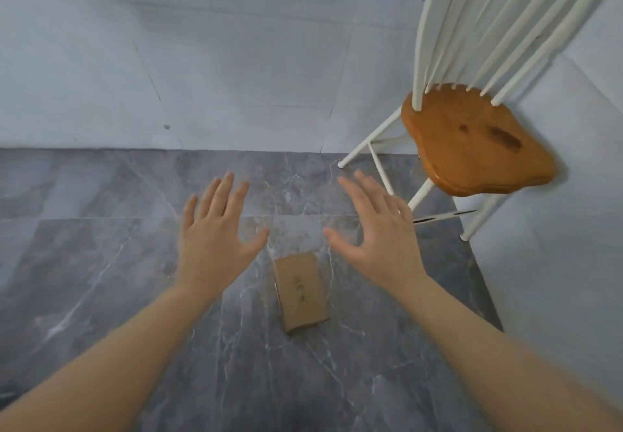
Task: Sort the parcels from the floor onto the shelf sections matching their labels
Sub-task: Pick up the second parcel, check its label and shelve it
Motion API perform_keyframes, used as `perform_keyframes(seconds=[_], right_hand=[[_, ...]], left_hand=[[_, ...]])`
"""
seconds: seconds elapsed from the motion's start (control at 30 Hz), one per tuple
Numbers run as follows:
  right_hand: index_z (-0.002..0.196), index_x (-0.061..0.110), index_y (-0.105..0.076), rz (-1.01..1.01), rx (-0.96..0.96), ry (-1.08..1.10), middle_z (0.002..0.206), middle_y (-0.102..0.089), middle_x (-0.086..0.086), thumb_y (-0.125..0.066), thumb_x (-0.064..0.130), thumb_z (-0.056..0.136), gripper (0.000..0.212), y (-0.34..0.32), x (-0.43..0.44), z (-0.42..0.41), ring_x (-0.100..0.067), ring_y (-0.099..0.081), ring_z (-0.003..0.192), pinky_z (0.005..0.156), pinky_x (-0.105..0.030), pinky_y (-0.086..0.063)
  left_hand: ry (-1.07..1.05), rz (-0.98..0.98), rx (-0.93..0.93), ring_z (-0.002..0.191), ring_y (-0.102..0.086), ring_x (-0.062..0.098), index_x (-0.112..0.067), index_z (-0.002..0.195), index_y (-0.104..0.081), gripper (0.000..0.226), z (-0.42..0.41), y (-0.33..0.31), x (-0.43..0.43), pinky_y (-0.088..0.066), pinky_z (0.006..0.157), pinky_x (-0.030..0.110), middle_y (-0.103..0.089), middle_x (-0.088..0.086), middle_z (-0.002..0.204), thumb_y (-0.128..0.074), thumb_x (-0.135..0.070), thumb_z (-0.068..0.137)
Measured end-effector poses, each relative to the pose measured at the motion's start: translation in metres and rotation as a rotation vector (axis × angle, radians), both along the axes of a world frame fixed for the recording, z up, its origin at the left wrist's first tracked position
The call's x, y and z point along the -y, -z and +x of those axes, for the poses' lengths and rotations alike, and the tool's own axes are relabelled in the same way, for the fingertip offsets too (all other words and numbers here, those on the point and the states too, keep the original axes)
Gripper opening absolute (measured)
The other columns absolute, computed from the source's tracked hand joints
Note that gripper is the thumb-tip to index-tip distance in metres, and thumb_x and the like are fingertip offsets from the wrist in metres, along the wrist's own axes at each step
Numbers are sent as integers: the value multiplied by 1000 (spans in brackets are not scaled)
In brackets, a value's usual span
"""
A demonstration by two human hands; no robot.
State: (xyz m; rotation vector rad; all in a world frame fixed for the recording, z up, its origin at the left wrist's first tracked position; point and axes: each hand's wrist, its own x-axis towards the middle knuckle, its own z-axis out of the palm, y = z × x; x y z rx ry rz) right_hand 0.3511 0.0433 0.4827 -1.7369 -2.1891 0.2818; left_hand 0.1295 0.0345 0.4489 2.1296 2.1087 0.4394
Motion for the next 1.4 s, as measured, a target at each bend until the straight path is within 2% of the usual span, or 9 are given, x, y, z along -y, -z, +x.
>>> perform_keyframes(seconds=[0.17,0.47,0.6,0.67,0.73,0.83,0.97,1.13,1.4], right_hand=[[146,28,-31,-93,2,-14,156,-28,-1,-31,64,76,79,144,-24,11,-22,-25,144,113,-46,-17],[148,31,-25,-231,59,61,158,-23,2,-23,70,71,86,398,-27,37,-18,-23,144,113,-44,-17],[150,30,-14,-374,-23,151,157,-25,3,-46,65,84,82,476,-29,43,-17,-23,144,112,-46,-22],[150,28,-17,-476,-159,193,156,-29,2,-50,68,80,87,498,-33,33,-20,-29,142,112,-49,-27],[145,24,-27,-523,-282,217,145,-45,-1,-52,72,73,90,512,-33,23,-23,-45,132,105,-46,-39],[143,24,-32,-544,-419,258,132,-58,-1,-59,65,75,84,519,-31,18,-22,-56,119,98,-39,-46],[144,26,-32,-552,-506,274,130,-59,1,-65,60,75,83,516,-29,19,-19,-58,116,98,-37,-47],[143,30,-32,-429,-568,271,127,-61,3,-56,76,57,101,479,-26,7,-18,-59,115,97,-40,-49],[145,32,-30,-169,-642,193,125,-61,9,-66,53,78,79,245,-46,-16,-12,-60,110,92,-32,-49]], left_hand=[[-19,-54,42,145,-19,23,-19,145,-29,77,22,131,-26,-9,116,44,-24,5,156,-38,-57,79],[-54,-276,149,143,-23,22,-25,147,-22,74,44,373,-23,-18,113,43,-23,2,157,-45,-59,86],[-369,-502,836,139,-29,23,-17,148,-20,82,64,445,-13,-26,113,40,-26,6,154,-58,-50,83],[-457,-537,1149,122,-48,21,-13,139,-35,72,80,466,-10,-40,100,34,-45,7,140,-66,-38,80],[-535,-491,1298,102,-60,18,-18,122,-47,56,94,478,-7,-49,85,31,-61,3,119,-73,-33,75],[-632,-375,1247,92,-62,15,-21,116,-52,53,105,485,-5,-51,85,35,-64,-4,102,-75,-39,72],[-641,-357,1284,99,-63,20,-24,119,-52,56,107,482,-3,-51,92,44,-66,0,110,-75,-40,71],[-549,-280,1368,101,-62,15,-23,129,-47,60,100,441,-5,-51,93,41,-63,-2,114,-73,-31,75],[-358,-85,1451,100,-65,16,-25,132,-46,55,72,216,-31,-55,84,36,-65,0,116,-68,-28,81]])
